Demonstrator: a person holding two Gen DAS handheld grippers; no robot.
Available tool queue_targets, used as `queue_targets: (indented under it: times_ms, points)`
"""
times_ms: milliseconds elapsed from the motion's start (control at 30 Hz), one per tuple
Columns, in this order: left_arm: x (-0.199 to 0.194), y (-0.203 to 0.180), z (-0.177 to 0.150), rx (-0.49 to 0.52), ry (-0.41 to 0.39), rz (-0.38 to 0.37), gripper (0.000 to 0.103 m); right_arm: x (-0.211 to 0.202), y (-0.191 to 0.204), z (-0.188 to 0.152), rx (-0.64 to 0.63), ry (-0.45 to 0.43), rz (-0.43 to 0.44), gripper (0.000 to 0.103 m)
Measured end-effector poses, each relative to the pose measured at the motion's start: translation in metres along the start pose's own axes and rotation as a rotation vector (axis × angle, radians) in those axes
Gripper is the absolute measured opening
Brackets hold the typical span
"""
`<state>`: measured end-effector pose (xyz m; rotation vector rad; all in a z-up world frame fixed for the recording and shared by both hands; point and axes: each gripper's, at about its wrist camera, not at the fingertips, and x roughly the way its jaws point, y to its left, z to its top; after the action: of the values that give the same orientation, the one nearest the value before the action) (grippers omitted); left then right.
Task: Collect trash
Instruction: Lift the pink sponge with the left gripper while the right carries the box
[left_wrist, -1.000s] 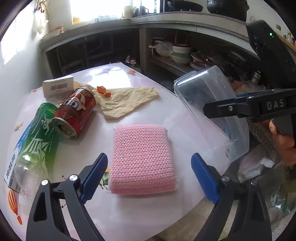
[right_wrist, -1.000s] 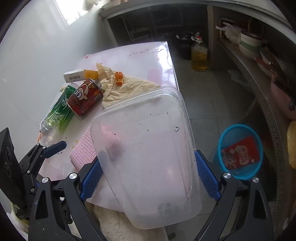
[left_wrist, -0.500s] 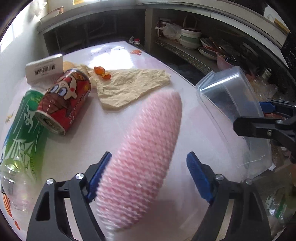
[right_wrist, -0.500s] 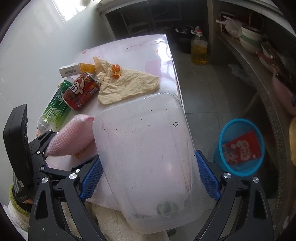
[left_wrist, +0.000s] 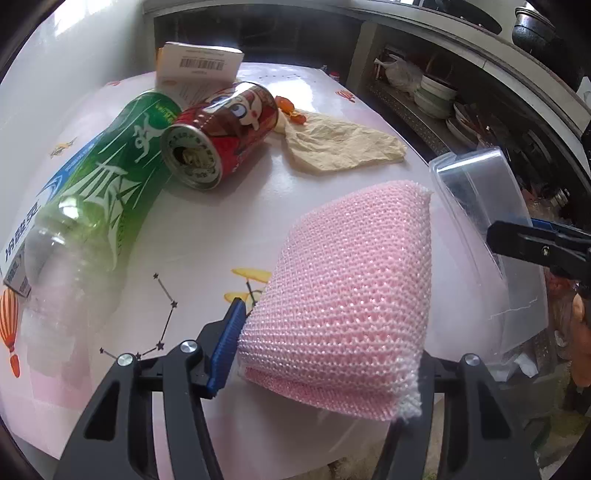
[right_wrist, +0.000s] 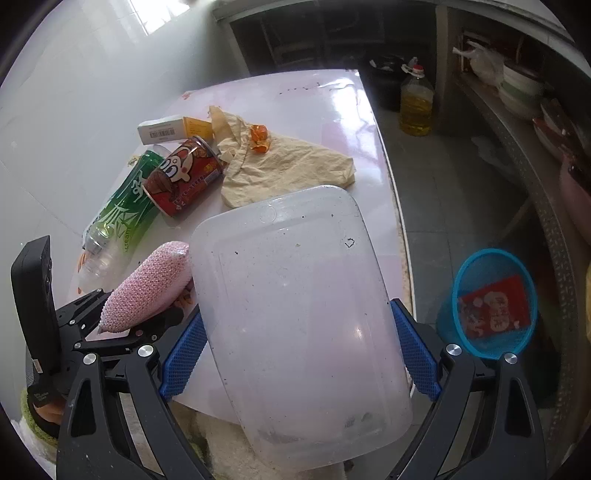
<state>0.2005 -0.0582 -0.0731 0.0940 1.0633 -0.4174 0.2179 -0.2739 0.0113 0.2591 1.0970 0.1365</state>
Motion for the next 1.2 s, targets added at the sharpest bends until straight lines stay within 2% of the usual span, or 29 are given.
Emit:
queue_targets:
  times_ms: [100, 167, 333, 500, 633, 867, 1100, 1200]
  points:
    - [-0.008, 0.005, -0.008, -0.026, 0.009, -0.009, 0.059, 0.003, 0.006, 0.001, -0.019, -0.001, -0.002, 0.089]
    - [-0.012, 0.007, -0.011, -0.045, 0.016, -0.035, 0.072, 0.005, 0.009, 0.002, -0.029, -0.002, -0.009, 0.089]
    - [-0.028, 0.008, -0.016, -0.035, 0.009, -0.085, 0.082, 0.007, 0.014, 0.0, -0.052, 0.003, -0.024, 0.091]
    - [-0.043, 0.008, -0.019, -0.02, 0.009, -0.157, 0.087, 0.007, 0.011, -0.001, -0.035, 0.013, -0.001, 0.092]
    - [-0.055, 0.011, -0.022, -0.01, -0.012, -0.171, 0.089, 0.008, 0.009, -0.001, -0.019, 0.019, 0.007, 0.093]
    - [-0.053, 0.005, -0.023, 0.02, -0.026, -0.123, 0.09, 0.002, 0.012, 0.0, -0.027, 0.001, 0.015, 0.094]
    - [-0.025, -0.018, -0.017, 0.131, -0.006, -0.043, 0.09, -0.002, 0.02, -0.015, -0.147, 0.021, -0.05, 0.095]
    - [-0.015, -0.024, -0.017, 0.17, 0.012, -0.023, 0.09, 0.0, 0.019, -0.021, -0.162, 0.038, -0.047, 0.095]
